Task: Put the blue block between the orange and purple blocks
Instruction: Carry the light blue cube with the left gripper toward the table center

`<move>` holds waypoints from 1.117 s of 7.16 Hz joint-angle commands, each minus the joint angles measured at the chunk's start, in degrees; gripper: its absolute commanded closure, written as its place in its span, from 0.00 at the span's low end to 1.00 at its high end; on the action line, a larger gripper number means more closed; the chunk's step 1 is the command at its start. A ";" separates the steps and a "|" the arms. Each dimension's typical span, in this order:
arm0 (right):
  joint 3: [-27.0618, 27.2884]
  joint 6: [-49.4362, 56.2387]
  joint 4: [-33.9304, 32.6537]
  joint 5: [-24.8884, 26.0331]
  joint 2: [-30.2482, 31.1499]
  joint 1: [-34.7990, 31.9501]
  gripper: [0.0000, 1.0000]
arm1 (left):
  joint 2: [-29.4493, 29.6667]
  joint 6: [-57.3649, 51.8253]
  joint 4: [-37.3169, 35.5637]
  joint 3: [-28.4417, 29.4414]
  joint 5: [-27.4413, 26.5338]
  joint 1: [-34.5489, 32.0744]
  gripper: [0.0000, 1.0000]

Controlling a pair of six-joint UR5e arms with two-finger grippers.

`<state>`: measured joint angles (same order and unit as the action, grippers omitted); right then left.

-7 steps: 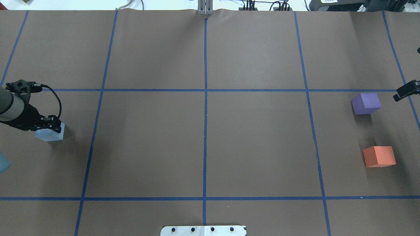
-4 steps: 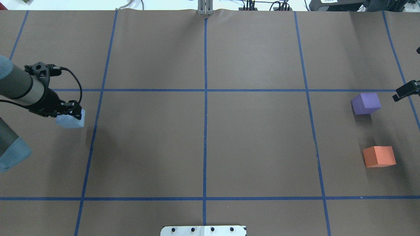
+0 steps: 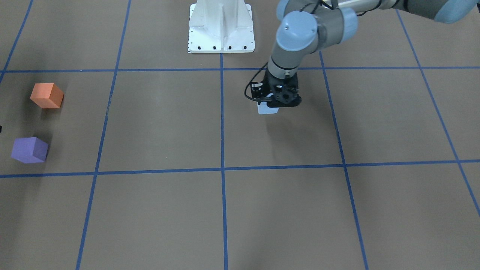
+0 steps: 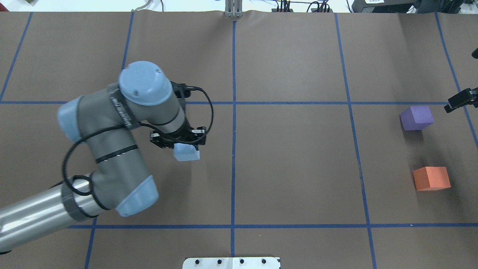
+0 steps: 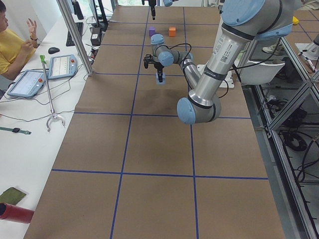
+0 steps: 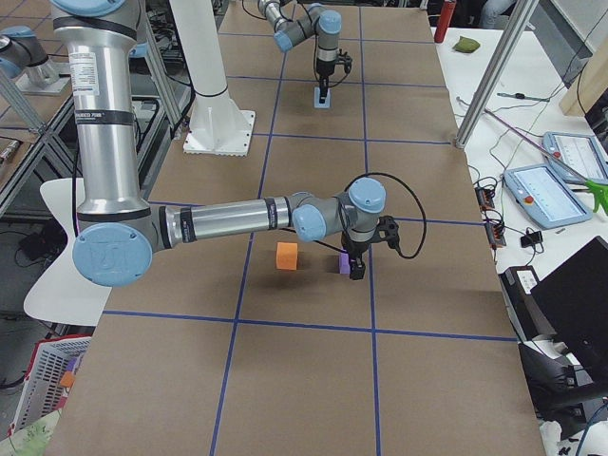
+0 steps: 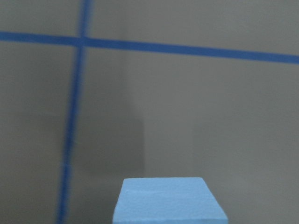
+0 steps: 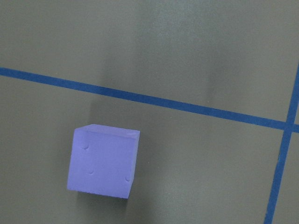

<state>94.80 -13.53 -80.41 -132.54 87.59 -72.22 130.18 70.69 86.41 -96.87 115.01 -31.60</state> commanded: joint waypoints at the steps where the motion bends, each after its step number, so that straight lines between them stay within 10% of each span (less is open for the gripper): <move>1: 0.21 0.00 -0.01 0.00 -0.41 0.06 0.00 | 21.94 1.47 0.77 23.61 -4.69 3.81 1.00; 3: 0.47 0.00 -0.01 -0.09 -0.41 0.06 0.00 | 26.26 1.55 9.79 33.05 -7.58 5.83 1.00; 4: 0.56 0.00 -0.01 -0.09 -0.41 0.06 0.00 | 27.39 1.47 10.35 34.46 -12.22 7.76 0.87; 5: 1.00 0.00 0.07 -0.26 -0.49 0.06 0.00 | 27.75 1.47 10.44 35.43 -12.61 7.78 0.51; 8: 0.66 -0.09 -0.01 -3.32 -1.63 0.33 0.00 | 28.02 1.47 10.36 35.44 -12.70 7.87 0.20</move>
<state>95.89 -13.56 -80.41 -134.23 86.68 -71.96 158.10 72.12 96.88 -61.49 102.45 -23.78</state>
